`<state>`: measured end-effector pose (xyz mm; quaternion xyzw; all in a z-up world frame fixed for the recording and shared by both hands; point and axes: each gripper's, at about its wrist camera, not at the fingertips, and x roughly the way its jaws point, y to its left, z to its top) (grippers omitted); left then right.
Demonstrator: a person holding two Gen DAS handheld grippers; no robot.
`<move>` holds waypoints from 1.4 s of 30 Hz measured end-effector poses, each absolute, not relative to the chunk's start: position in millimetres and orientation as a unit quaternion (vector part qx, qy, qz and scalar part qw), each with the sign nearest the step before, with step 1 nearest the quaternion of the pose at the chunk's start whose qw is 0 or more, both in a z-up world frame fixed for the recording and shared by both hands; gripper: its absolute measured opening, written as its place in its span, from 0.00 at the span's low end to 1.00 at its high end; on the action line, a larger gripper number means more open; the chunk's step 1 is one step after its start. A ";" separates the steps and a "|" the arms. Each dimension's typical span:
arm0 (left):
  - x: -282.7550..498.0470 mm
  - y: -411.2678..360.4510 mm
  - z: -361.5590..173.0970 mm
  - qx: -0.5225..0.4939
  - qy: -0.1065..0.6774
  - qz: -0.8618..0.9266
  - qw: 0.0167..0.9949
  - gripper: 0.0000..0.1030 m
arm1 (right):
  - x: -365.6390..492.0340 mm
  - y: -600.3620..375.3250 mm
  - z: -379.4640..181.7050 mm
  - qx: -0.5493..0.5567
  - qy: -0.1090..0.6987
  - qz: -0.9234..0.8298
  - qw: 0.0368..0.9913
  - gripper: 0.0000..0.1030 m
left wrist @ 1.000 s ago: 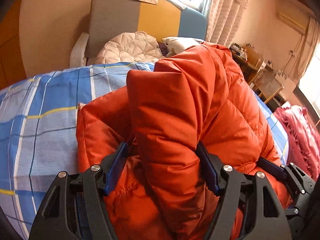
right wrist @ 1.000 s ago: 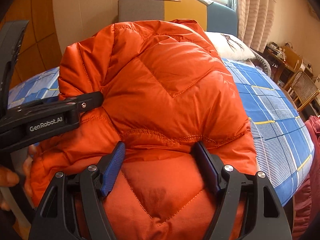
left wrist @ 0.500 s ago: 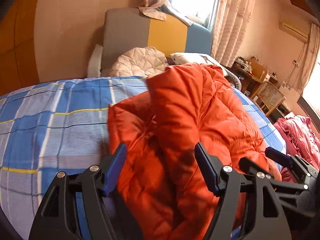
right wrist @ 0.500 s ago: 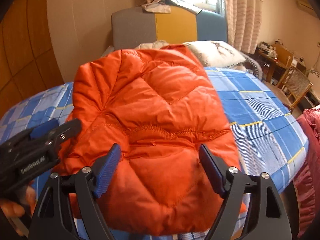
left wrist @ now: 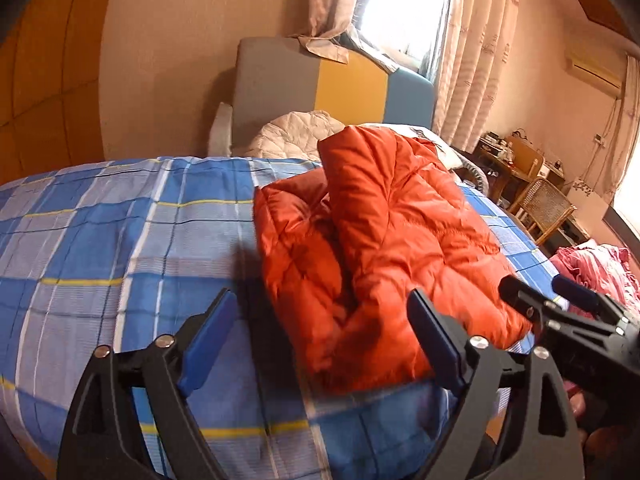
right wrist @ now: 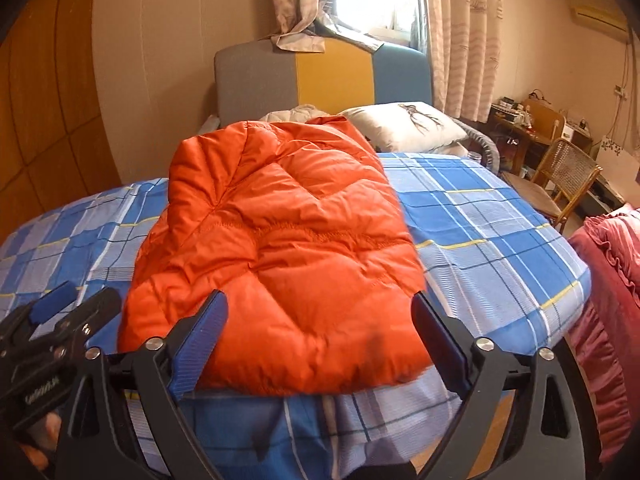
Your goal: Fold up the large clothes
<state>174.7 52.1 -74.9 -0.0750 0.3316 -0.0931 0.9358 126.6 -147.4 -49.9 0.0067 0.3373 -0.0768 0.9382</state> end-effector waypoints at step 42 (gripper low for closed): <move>110.8 27.0 -65.0 -0.030 0.302 -0.030 0.952 0.98 | 80.9 -155.3 -48.4 -0.018 0.307 -0.092 0.947 0.96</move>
